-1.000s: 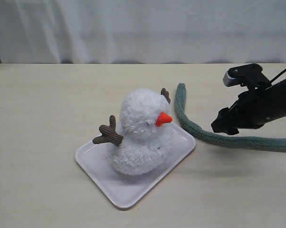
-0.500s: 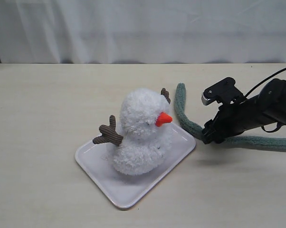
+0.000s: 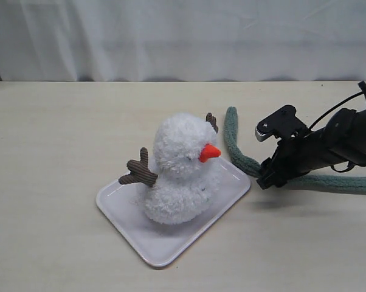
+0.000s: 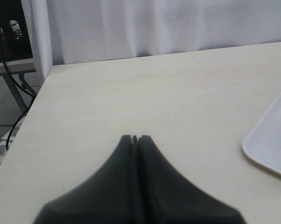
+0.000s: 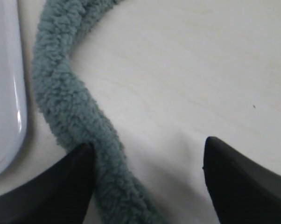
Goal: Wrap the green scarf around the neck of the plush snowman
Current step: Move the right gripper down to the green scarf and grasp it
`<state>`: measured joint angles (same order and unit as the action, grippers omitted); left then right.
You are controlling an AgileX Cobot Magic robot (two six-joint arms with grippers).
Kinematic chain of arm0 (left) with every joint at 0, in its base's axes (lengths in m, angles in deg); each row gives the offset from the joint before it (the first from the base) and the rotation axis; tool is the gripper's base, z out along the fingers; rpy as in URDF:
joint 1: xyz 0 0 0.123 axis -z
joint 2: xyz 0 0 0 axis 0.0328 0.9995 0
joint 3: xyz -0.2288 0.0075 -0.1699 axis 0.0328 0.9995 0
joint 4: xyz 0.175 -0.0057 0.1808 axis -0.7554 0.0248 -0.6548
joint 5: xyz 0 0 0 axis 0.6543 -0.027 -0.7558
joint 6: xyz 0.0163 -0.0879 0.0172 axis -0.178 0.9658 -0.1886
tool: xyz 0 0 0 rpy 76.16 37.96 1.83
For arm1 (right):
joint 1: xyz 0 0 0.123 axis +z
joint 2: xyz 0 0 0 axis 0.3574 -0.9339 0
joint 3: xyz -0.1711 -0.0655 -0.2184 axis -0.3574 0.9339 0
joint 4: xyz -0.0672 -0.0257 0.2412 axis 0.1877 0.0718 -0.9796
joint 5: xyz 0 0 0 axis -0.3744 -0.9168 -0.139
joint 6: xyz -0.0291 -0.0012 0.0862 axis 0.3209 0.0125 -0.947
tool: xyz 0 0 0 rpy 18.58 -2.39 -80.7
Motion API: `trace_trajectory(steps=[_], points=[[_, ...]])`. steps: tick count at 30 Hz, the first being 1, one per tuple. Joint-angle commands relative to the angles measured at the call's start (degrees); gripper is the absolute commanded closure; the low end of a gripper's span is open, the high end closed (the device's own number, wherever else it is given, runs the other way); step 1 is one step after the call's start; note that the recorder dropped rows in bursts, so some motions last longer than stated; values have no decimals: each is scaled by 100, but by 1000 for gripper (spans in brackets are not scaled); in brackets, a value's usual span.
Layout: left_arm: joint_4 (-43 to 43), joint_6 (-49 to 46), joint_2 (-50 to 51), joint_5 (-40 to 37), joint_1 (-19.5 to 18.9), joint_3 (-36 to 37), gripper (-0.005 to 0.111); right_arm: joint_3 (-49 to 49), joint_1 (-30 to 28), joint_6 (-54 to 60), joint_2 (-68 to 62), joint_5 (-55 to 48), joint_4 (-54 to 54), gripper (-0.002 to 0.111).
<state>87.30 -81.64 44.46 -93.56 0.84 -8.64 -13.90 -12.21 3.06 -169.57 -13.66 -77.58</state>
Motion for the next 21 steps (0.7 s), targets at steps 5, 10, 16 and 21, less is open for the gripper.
trace_trajectory(steps=[5, 10, 16, 21], points=[[4, 5, -10, 92, -6, 18, 107, 13, 9, 243, 142, -249, 25, 45], [4, 5, -10, 92, -6, 18, 107, 13, 9, 243, 325, -370, -24, 45], [4, 5, -10, 92, -6, 18, 107, 13, 24, 539, 90, -741, -24, 45], [4, 5, -10, 92, -6, 18, 107, 13, 76, 725, -169, -638, -2, 45]])
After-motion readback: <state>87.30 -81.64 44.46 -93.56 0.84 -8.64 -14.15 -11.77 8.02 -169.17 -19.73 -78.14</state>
